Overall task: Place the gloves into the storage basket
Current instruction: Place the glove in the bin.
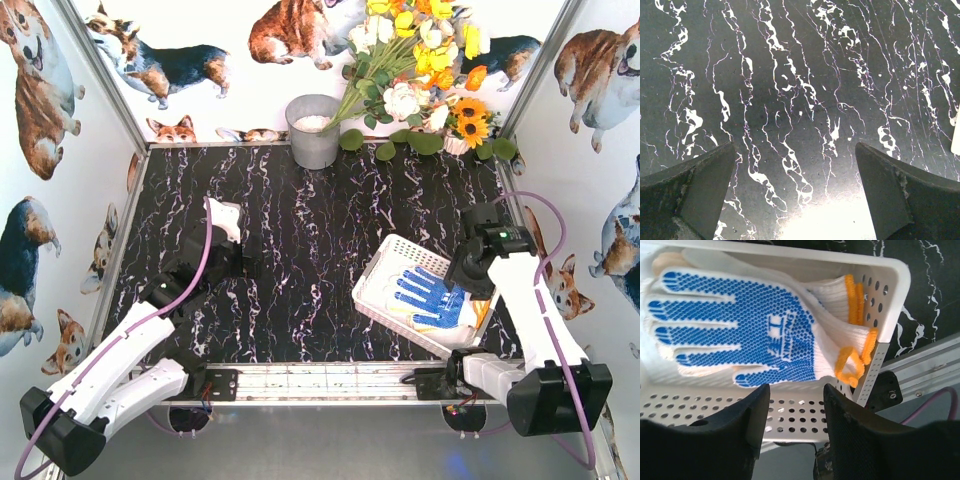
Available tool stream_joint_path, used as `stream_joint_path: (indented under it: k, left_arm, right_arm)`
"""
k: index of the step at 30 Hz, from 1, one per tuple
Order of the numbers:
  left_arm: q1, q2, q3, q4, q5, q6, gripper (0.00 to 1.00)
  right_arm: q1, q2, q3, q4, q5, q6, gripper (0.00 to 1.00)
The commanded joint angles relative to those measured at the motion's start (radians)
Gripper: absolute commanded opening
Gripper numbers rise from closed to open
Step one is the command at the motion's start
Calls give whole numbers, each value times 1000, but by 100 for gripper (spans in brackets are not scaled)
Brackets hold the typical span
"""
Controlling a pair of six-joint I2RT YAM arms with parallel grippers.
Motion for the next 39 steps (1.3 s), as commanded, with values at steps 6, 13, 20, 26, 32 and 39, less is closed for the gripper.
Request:
stream_joint_path:
  k: [6,13,20,26,32,39]
  left_arm:
    - [11,-32,-5,22,6,-5,100]
    - [11,-50,-7,22,4,-6,100]
    - [11,-56,-7,23,8,-7,100]
    - [11,-59,-7,25,10,-6,100]
    - [11,-60,-7,24,7,-6,100]
    - [11,-56,-6,24,8,-6,100]
  right_arm:
    - [-89,32,-72,123,62,28,41]
    - [-206,124,-100,159,53,75,35]
    - [-243,167,-154,199,69,146,30]
    - [-244,239,-209,222,-13,164,31]
    - [-244,244,-218,226,-5,191,31]
    - [-240,178,-288,300,-139,284,25]
